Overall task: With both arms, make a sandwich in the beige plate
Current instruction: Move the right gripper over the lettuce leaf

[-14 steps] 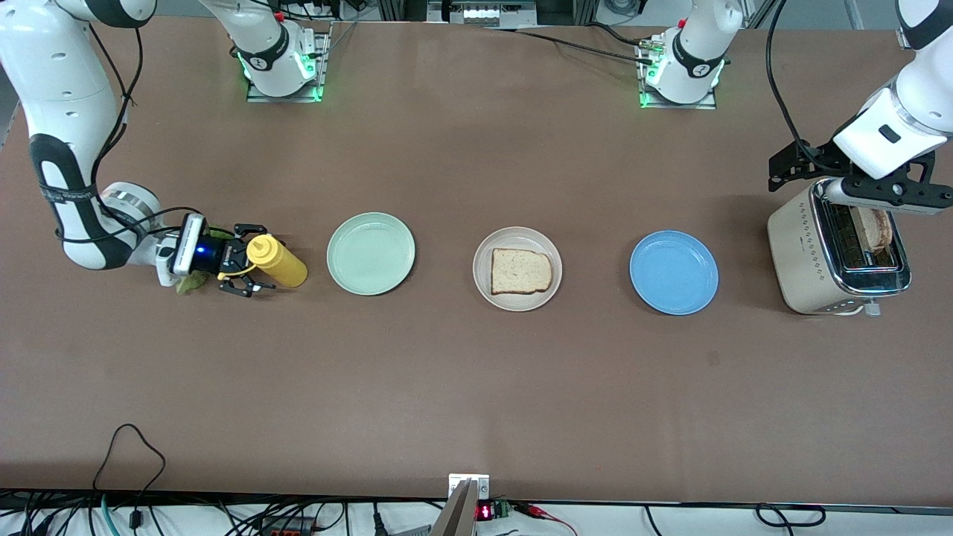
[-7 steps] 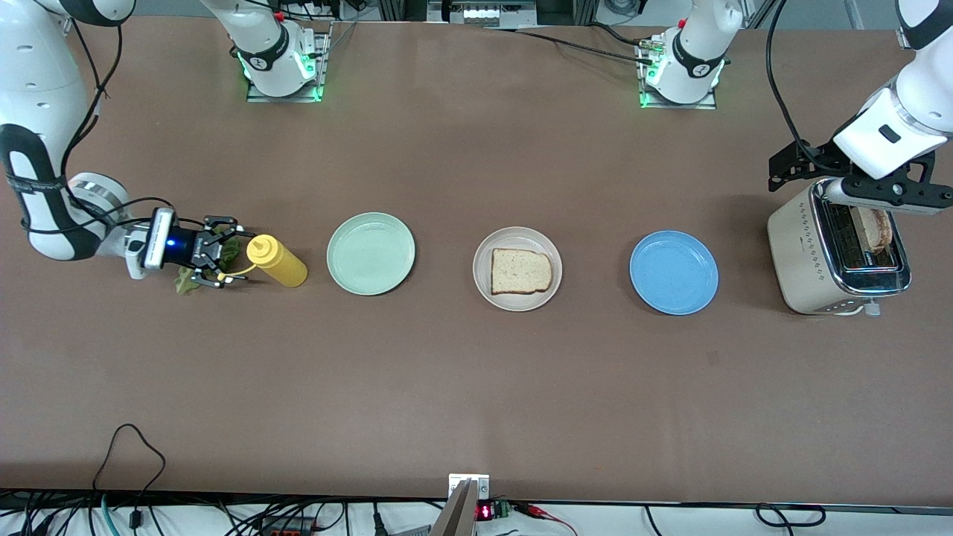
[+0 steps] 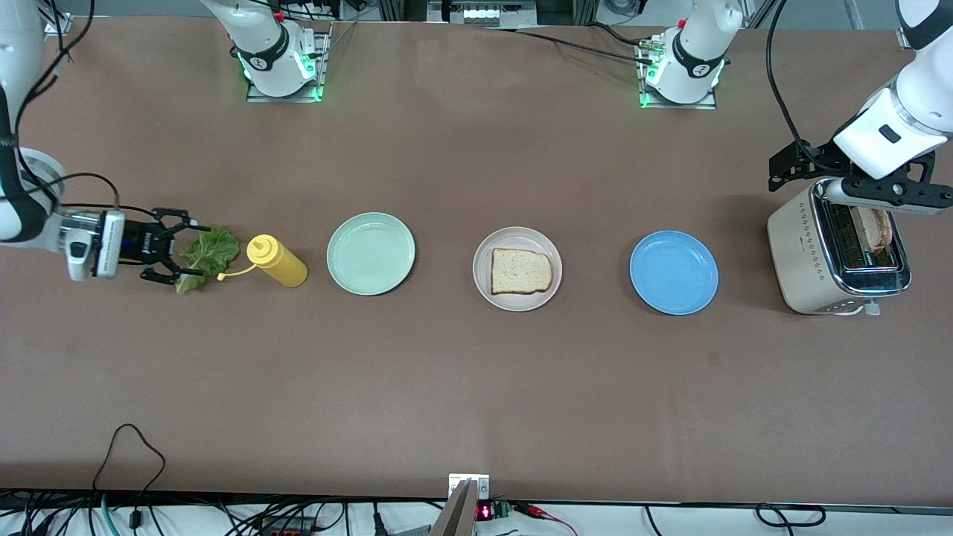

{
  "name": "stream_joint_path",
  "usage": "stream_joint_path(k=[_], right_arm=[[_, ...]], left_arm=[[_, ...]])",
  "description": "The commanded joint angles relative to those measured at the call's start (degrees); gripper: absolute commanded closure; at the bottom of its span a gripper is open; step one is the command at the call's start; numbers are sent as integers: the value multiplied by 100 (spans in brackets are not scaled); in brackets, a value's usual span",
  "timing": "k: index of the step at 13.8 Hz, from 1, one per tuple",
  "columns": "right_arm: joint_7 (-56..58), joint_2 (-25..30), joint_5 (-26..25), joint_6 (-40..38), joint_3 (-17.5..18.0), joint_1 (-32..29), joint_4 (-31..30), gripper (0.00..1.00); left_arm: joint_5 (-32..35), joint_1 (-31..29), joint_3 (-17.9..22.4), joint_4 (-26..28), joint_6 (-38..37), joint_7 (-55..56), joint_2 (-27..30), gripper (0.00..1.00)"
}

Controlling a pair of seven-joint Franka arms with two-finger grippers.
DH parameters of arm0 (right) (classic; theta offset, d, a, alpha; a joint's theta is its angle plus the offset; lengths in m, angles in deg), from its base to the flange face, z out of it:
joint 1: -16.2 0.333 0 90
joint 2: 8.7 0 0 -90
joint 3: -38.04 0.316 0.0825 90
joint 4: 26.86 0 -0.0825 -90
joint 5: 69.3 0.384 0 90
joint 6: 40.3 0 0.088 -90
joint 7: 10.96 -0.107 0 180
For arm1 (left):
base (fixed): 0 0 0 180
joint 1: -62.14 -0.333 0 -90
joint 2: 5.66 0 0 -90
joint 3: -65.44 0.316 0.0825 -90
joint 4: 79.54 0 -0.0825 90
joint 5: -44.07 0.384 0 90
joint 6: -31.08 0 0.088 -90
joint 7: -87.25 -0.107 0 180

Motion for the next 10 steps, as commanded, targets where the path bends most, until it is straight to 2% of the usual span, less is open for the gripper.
stream_joint_path(k=[1, 3, 5, 10], right_arm=[[-1623, 682, -954, 587, -16, 263, -148, 0], [-2749, 851, -1474, 852, -16, 439, -148, 0], [-3943, 982, -2202, 1203, -16, 588, -157, 0], [-7431, 1185, -3873, 1293, -8, 1080, -157, 0]], left_arm=[[94, -6, -7, -66, -79, 31, -17, 0], [94, -15, -7, -66, -79, 31, -17, 0], [94, -6, -7, -66, -88, 31, -8, 0], [94, -15, -7, -66, -88, 31, -8, 0]])
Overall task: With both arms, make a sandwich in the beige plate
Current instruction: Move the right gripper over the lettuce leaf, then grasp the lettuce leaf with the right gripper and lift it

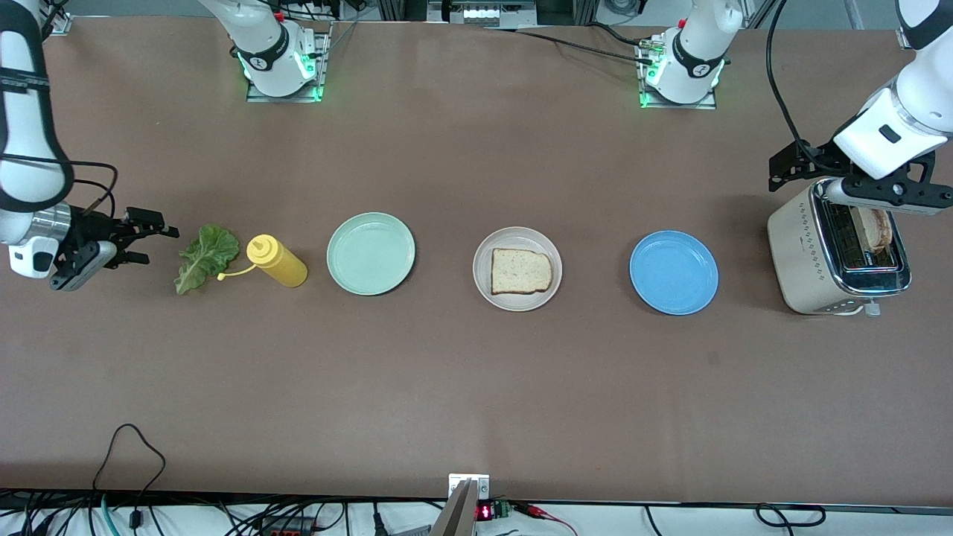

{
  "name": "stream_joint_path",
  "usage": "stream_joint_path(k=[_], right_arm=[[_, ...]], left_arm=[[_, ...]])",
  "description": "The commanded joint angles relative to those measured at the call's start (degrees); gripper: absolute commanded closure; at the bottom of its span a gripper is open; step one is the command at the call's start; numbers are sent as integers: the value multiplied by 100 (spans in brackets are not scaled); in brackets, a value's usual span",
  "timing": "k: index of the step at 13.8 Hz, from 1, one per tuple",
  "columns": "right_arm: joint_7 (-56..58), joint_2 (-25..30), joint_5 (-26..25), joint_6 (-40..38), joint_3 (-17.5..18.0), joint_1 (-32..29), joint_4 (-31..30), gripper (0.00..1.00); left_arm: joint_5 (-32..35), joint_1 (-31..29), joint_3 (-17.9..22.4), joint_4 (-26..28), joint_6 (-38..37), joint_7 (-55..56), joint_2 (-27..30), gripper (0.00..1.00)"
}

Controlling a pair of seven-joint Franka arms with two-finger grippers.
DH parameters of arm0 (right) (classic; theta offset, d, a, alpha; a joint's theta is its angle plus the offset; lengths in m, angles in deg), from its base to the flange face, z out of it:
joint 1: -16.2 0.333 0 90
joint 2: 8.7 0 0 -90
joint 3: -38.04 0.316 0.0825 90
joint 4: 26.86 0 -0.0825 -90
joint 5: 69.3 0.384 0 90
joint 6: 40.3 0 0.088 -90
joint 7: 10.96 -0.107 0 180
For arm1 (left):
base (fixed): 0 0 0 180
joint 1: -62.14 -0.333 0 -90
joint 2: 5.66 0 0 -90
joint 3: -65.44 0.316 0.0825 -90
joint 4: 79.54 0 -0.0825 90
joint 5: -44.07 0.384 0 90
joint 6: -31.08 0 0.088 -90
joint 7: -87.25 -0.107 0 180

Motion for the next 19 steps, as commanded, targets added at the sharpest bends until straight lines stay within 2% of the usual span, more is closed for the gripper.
stream_joint_path(k=[1, 4, 5, 8, 14, 18, 19], right_arm=[[-1983, 250, -834, 64, -14, 388, -139, 0], [-3787, 207, -1414, 90, -14, 757, -138, 0], [-4053, 172, -1739, 230, 3, 828, -138, 0], [-4459, -196, -2197, 923, -6, 890, -200, 0], [-4399, -1058, -2304, 2014, -23, 688, -200, 0], [-4294, -1288, -2313, 2296, -23, 609, -218, 0], [-4206, -1314, -2313, 2366, -23, 600, -218, 3]], left_arm=[[94, -6, -7, -66, -88, 31, -8, 0], [94, -14, -7, -66, -88, 22, -8, 0], [94, -14, -7, -66, -88, 22, -8, 0], [94, -14, -7, -66, -88, 22, -8, 0], [94, -14, -7, -66, -88, 22, -16, 0], [94, -14, -7, -66, -88, 22, -8, 0], [94, -14, -7, -75, -88, 22, -8, 0]])
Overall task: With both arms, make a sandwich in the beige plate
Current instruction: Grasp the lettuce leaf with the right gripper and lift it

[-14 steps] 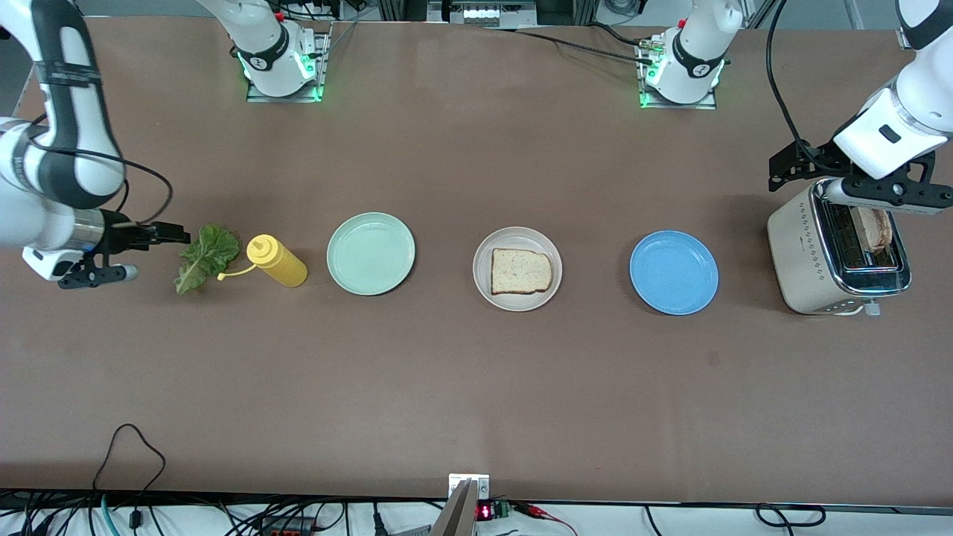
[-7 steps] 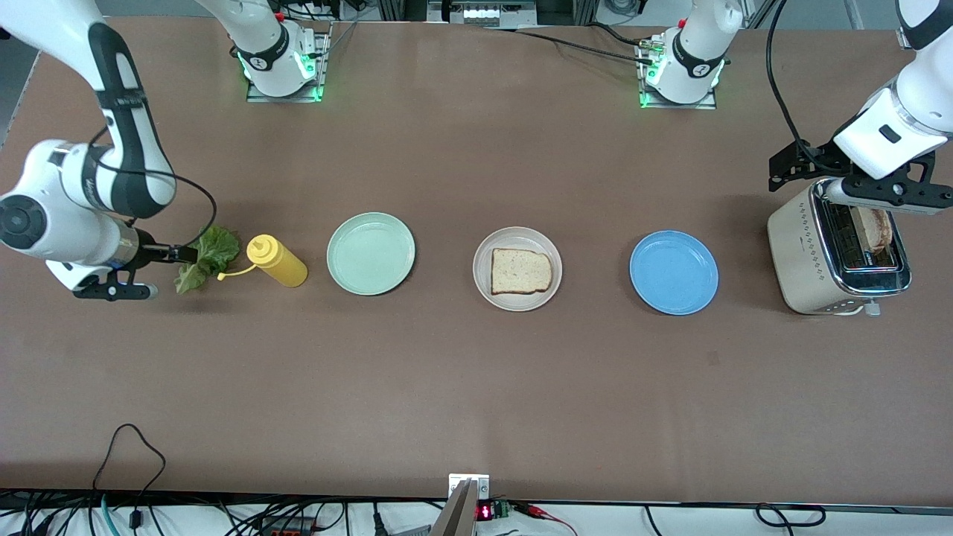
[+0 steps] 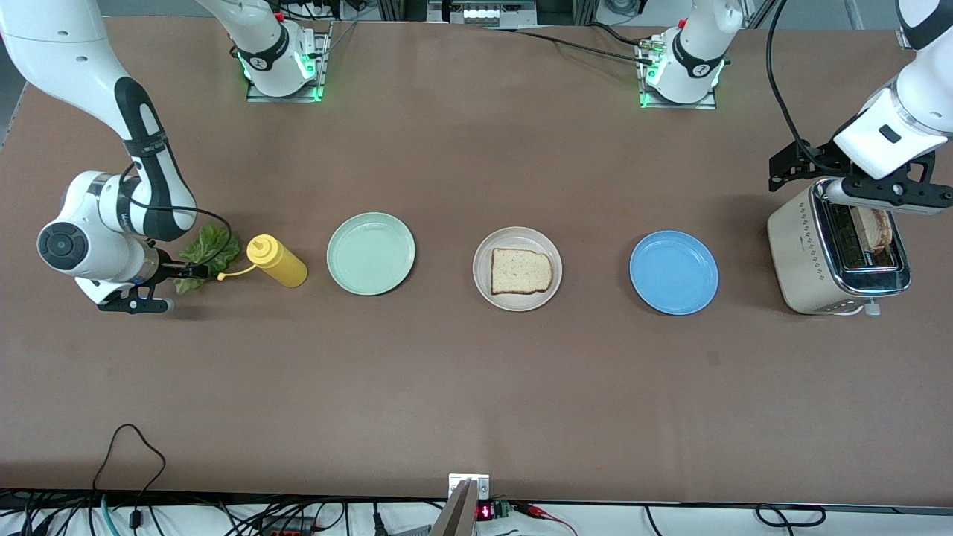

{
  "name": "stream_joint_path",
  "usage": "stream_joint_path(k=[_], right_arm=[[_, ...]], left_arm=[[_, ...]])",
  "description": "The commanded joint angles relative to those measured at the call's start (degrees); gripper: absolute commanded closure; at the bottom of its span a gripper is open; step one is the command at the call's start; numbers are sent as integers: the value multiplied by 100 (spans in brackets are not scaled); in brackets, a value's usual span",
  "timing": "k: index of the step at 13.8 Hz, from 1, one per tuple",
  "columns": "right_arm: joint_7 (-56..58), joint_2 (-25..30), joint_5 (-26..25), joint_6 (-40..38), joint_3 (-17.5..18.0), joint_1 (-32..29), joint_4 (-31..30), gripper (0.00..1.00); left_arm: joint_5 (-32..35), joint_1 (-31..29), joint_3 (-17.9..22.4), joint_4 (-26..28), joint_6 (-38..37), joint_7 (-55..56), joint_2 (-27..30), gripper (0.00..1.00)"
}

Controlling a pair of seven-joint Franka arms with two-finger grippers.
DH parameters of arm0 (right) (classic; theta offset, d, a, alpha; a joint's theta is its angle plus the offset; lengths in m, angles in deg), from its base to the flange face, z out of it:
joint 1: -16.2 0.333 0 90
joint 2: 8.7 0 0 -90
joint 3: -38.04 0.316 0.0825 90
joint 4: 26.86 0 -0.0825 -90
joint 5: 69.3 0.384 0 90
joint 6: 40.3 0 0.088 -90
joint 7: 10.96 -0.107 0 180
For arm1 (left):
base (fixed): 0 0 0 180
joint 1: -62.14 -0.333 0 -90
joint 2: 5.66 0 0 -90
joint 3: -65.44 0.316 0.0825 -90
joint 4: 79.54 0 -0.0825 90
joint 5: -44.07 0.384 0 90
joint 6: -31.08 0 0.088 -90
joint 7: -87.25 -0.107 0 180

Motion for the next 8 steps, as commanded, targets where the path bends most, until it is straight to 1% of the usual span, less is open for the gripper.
stream_joint_path(k=[1, 2, 3, 5, 6, 8], right_arm=[[231, -17, -88, 199, 34, -120, 14, 13], [311, -17, -88, 217, 34, -138, 14, 27], [338, -17, -88, 218, 34, -130, 14, 39], [417, -17, -88, 209, 34, -129, 22, 66], [478, -17, -88, 218, 34, -129, 22, 77], [522, -8, -88, 191, 34, -112, 22, 93]], left_arm=[[94, -13, -7, -66, -87, 22, -8, 0], [94, -5, -7, -75, -87, 22, -8, 0], [94, -5, -7, -75, -79, 22, -16, 0], [103, 4, -7, -75, -79, 22, -16, 0], [103, 4, -7, -75, -79, 22, -8, 0], [94, 4, -7, -66, -87, 22, -8, 0]])
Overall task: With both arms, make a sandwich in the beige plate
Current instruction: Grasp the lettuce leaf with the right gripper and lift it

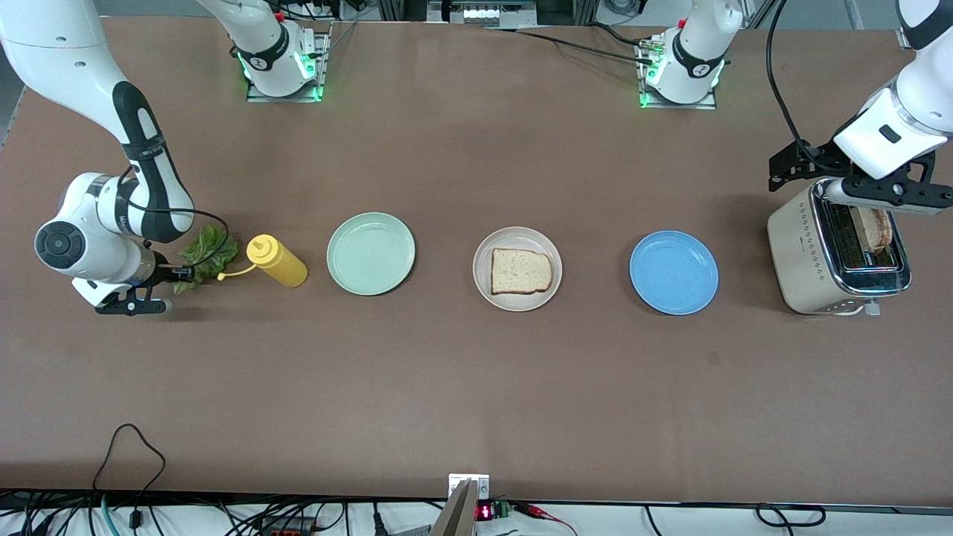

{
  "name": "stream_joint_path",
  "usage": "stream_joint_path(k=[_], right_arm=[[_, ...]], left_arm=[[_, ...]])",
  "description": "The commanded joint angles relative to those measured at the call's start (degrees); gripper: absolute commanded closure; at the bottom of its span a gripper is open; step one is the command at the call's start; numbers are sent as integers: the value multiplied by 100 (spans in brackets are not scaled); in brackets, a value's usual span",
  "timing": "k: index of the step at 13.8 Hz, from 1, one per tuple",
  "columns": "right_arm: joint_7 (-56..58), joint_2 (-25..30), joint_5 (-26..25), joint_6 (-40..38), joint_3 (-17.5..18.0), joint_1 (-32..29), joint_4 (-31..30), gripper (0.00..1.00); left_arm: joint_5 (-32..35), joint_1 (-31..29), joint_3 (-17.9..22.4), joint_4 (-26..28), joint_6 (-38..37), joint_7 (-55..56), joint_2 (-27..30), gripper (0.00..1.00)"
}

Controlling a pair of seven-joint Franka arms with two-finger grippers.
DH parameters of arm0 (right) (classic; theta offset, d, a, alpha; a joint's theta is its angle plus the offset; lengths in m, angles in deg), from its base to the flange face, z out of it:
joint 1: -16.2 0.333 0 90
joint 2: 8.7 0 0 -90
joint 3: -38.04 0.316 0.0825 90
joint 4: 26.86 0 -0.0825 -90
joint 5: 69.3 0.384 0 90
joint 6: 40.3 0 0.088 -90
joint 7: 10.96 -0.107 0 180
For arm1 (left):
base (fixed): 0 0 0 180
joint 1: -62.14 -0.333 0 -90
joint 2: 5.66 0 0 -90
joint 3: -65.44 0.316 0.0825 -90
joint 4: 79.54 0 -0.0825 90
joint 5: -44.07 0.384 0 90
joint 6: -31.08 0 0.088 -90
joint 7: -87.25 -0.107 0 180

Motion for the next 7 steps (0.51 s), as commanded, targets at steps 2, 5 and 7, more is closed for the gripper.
stream_joint_path(k=[2, 5, 7], right_arm=[[182, 71, -83, -27, 35, 6, 32, 100], [542, 482, -83, -454, 70, 24, 111, 100], [1007, 877, -74, -1236, 97, 68, 365, 100]], left_arm=[[103, 13, -16, -75, -87, 22, -8, 0], [103, 39, -24, -75, -79, 31, -8, 0], [103, 39, -24, -75, -87, 31, -8, 0]])
